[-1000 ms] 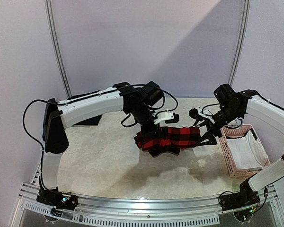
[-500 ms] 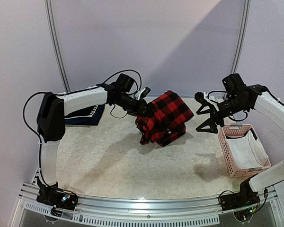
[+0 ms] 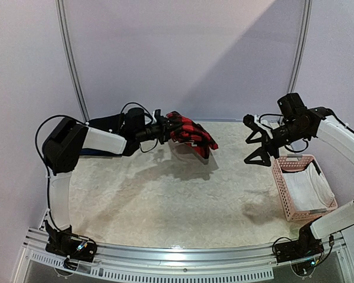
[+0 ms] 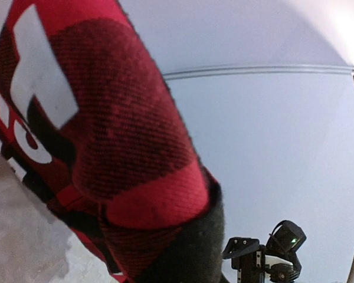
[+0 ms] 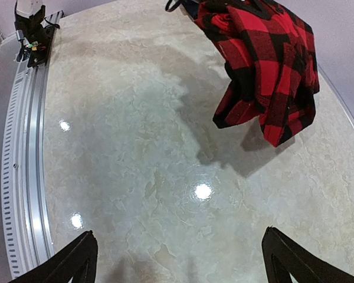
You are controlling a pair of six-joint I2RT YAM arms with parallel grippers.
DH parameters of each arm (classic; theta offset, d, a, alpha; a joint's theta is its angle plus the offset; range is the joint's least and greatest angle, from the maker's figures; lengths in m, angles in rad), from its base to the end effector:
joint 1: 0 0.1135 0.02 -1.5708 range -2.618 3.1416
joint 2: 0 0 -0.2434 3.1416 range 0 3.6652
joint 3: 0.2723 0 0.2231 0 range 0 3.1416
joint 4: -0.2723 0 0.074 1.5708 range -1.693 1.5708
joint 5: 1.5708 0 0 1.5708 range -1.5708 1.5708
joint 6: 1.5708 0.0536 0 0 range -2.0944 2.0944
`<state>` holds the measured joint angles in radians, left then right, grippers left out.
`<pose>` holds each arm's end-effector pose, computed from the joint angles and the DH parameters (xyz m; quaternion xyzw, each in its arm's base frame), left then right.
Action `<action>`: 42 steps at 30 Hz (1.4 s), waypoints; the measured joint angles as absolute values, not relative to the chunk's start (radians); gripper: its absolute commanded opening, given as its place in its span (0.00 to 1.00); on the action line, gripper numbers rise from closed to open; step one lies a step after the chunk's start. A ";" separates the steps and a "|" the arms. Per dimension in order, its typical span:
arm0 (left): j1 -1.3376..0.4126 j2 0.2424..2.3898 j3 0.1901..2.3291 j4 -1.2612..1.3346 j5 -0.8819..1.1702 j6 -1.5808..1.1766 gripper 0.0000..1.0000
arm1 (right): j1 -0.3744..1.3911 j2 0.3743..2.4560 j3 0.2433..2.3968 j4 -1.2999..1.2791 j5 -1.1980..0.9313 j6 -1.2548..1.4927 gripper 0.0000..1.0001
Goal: Fold and stack the mixed laundry pile
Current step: Turn over the square-folded shirt at the center of the board.
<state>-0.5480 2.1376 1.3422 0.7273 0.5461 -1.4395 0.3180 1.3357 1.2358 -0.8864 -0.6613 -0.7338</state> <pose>0.3811 -0.2652 0.1992 -0.1373 0.7143 -0.6584 0.1935 0.2246 0.1086 0.2915 -0.5356 0.7364 0.2479 0.3308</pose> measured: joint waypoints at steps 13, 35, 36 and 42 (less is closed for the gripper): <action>-0.922 1.605 0.794 0.503 -0.116 -1.521 0.44 | 0.317 1.334 1.181 -0.871 -0.673 -0.712 0.98; -1.171 0.941 0.834 -0.738 -0.742 -1.360 0.63 | 0.677 1.504 1.250 -0.741 -0.596 -0.367 0.99; -1.148 0.942 0.834 -0.769 -0.752 -1.330 0.68 | 0.711 1.552 1.304 -0.744 -0.564 -0.343 0.99; -1.017 0.992 0.843 -0.854 -0.725 -1.217 0.75 | 0.859 1.728 1.491 -0.768 -0.408 -0.208 0.99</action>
<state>-1.0172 0.9920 0.8429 -0.8536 -0.7254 -1.2175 0.8589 1.7279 1.4914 -0.7685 -0.4080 -0.2085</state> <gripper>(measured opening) 0.747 0.988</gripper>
